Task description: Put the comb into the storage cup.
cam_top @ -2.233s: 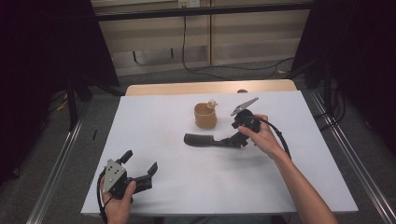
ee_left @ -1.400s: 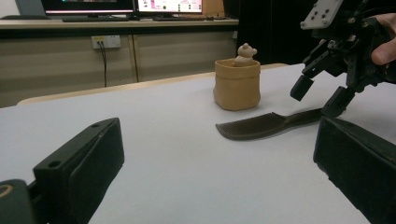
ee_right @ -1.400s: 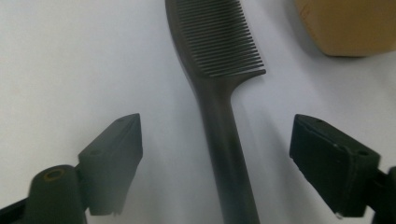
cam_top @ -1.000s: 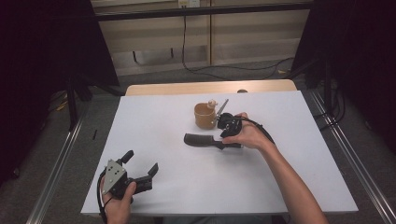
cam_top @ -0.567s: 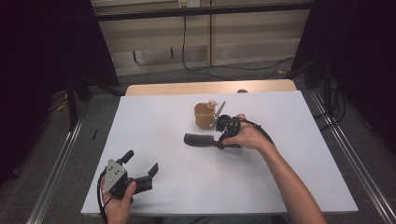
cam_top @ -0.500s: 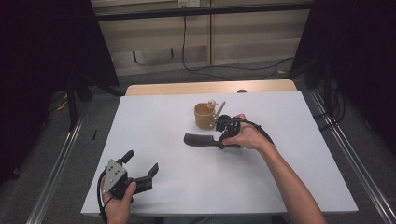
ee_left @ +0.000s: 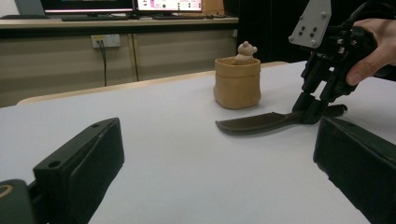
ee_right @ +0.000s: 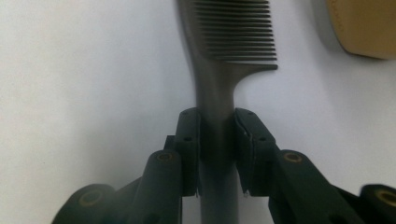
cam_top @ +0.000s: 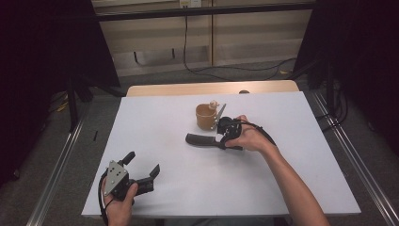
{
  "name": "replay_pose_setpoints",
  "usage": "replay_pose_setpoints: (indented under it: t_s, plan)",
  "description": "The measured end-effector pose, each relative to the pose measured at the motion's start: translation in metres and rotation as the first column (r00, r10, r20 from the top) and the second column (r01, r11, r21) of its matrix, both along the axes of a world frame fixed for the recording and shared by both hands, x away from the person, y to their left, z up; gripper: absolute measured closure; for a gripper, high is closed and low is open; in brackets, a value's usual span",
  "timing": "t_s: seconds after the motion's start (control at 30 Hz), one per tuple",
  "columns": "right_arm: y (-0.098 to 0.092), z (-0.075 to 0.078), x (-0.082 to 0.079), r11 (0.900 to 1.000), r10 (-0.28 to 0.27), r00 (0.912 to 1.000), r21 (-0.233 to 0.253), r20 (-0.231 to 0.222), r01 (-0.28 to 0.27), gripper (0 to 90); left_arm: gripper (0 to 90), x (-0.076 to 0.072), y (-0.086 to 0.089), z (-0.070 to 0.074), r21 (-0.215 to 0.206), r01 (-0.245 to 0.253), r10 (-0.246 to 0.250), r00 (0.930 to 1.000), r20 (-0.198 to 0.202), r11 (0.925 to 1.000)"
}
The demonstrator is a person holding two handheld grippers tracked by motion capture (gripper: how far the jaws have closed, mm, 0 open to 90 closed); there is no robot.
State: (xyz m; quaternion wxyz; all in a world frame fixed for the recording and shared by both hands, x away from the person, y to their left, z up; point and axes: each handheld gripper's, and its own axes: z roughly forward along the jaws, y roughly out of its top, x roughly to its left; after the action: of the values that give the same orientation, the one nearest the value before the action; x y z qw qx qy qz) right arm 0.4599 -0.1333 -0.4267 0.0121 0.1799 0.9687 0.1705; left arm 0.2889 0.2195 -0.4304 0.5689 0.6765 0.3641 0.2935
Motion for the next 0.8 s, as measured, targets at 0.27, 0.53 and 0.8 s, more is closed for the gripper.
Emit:
replay_pose_setpoints:
  t_s: [0.27,0.53,0.8]
  plan:
    - [0.0017,0.0008,-0.0008,1.000,0.026,0.9996,-0.014,0.008,-0.026,72.8,1.9,0.0002,0.0005,0.0002,0.006,0.000,0.000,1.0000,0.002,1.0000]
    - [-0.0019,0.0003,0.0010,1.000,0.014,0.9999,0.018,-0.009,-0.014,72.9,1.9,0.0002,0.0015,0.0001,0.000,-0.003,0.003,1.0000,-0.001,1.0000]
    - [-0.0049,0.0052,0.0000,0.998,0.010,0.9998,0.056,-0.020,-0.009,72.9,1.9,0.0000,0.0014,0.0003,0.002,-0.002,0.002,1.0000,0.000,1.0000]
